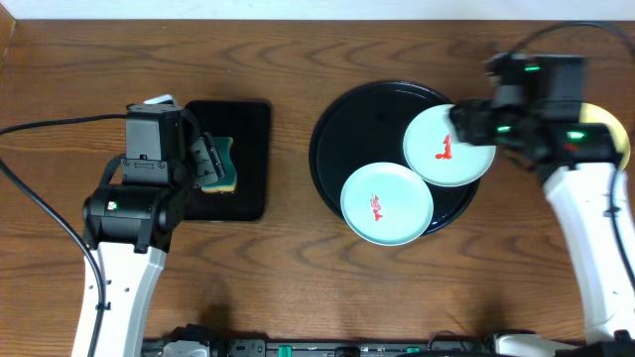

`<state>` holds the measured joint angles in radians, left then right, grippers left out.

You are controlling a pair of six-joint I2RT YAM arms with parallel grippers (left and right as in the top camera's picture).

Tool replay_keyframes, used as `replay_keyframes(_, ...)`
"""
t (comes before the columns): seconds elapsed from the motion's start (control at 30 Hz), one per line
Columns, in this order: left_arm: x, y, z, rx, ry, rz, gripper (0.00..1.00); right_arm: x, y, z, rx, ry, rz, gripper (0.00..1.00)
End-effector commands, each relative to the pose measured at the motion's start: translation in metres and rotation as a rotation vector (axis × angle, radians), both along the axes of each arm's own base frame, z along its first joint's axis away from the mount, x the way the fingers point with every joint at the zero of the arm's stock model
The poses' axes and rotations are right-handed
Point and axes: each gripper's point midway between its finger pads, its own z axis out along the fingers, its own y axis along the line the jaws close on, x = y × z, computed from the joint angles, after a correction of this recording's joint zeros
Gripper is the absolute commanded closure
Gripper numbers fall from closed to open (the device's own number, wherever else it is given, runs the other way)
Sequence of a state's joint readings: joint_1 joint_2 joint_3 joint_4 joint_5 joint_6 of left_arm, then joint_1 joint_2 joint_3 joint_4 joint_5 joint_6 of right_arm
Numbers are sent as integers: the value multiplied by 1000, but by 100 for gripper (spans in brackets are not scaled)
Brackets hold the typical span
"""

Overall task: Clean dirty plates on tray and stack at the side
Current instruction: 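Move the right gripper back over the pale green plates, then grip the rim of the right pale green plate with the right gripper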

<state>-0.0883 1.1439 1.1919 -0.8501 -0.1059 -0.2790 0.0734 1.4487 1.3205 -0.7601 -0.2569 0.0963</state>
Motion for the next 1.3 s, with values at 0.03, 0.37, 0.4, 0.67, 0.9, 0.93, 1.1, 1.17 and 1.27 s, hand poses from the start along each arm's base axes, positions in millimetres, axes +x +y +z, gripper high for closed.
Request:
replay_keyframes(0.03, -2, -14, -3, -49, 15, -68, 28, -6, 38, 0, -99, -32, 66, 1)
replay_keyframes(0.37, -6, -14, -6, -47, 37, -68, 28, -54, 65, -28, -106, 150, 193, 9)
replay_keyframes(0.4, -7, -14, -7, -47, 40, -68, 28, -60, 64, -34, -116, 177, 193, 15)
replay_keyframes(0.67, -7, -14, -7, -47, 41, -68, 28, -124, 53, -130, -80, 491, 46, 37)
replay_keyframes(0.9, -7, -14, -7, -47, 41, -68, 28, -126, 42, -169, -83, 478, -45, 43)
replay_keyframes(0.93, -7, -14, -7, -47, 40, -68, 28, -123, 42, -171, -85, 461, -50, 44)
replay_keyframes(1.1, -7, -14, -7, -47, 40, -68, 28, -110, 27, -172, -138, 405, -146, 48)
replay_keyframes(1.17, -7, -14, -7, -47, 42, -68, 28, -113, 21, -175, -154, 423, -190, 47)
replay_keyframes(1.27, -8, -14, -7, -47, 44, -68, 28, -115, 20, -180, -156, 447, -208, 46)
